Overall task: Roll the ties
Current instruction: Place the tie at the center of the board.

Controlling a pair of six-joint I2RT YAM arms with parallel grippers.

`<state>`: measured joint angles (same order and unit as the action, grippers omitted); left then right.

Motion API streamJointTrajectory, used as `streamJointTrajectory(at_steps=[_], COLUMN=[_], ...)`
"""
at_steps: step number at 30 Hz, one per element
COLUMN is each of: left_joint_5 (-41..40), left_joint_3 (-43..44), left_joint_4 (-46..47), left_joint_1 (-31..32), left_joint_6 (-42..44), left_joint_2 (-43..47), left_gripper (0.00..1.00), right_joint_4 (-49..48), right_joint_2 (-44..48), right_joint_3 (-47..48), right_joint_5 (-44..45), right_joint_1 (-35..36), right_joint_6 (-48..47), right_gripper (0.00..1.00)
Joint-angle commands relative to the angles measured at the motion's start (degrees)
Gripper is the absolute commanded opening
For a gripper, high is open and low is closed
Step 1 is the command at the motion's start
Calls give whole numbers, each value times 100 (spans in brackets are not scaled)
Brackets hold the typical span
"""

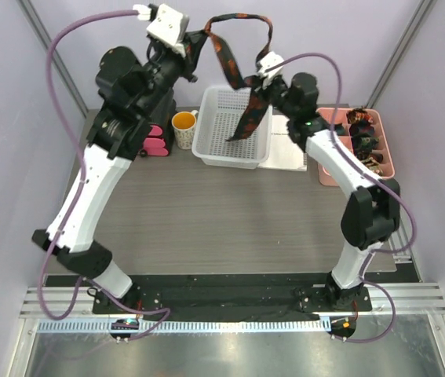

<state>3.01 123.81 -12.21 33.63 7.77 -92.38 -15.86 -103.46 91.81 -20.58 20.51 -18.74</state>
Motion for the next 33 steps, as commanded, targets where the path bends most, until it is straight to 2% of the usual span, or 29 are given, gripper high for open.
streamJointTrajectory(at_steps=[1, 3, 7, 9, 12, 14, 18, 22, 25, 27, 28, 29, 30, 32, 33], left_joint_5=[-248, -248, -450, -345, -318, 15, 611, 1683, 1861, 1967, 1932, 1862, 1862, 1905, 2001], left_joint_3=[-1082, -1638, -3533, -4081, -5319, -5664, -6288, -6685, -7054, -7308, -7379, -7449, -7546, -7538, -7390], left_joint_4=[298, 280, 202, -44, -264, -579, -1255, -2056, -2643, -2952, -3085, -3338, -3419, -3699, -3806], left_joint_1=[-5, -58, -207, -330, -506, -751, -1365, -1938, -2307, -2641, -2746, -2982, -3133, -3614, -3739], left_joint_6=[84, 67, -47, -179, -284, -329, -233, 888, 1497, 2192, 2455, 2866, 3097, 3440, 3781], left_joint_2=[922, 1369, 2090, 2329, 2654, 2734, 2734, 2751, 2769, 2734, 2699, 2638, 2576, 2313, 2216], left_gripper=[0, 0, 0, 0, 0, 0, 0, 0, 0, 0, 0, 0, 3, 23, 31], right_joint_4=[1143, 2011, 3332, 4129, 4862, 5301, 5918, 6243, 6341, 6420, 6481, 6629, 6692, 6745, 6754], right_joint_2=[1432, 2010, 2821, 3181, 3516, 3508, 2973, 1955, 1137, 679, 565, 468, 380, 397, 553], right_joint_3=[478, 251, -346, -532, -1050, -1340, -1491, -1438, -1289, -1236, -1236, -1262, -1297, -1499, -1595], right_joint_5=[265, 326, 624, 783, 740, 600, 432, 423, 327, 265, 239, 195, 151, 272, 326], right_joint_1=[-250, -258, -258, -258, -258, -223, 320, 1094, 1578, 1806, 1885, 1965, 2018, 2001, 1931], right_joint_6=[-611, -1137, -1694, -1939, -2054, -2054, -2116, -2028, -1993, -1879, -1870, -1870, -1853, -1835, -1852], right_gripper=[1, 1, 1, 1, 1, 1, 1, 1, 1, 2, 9, 31, 44, 70, 72])
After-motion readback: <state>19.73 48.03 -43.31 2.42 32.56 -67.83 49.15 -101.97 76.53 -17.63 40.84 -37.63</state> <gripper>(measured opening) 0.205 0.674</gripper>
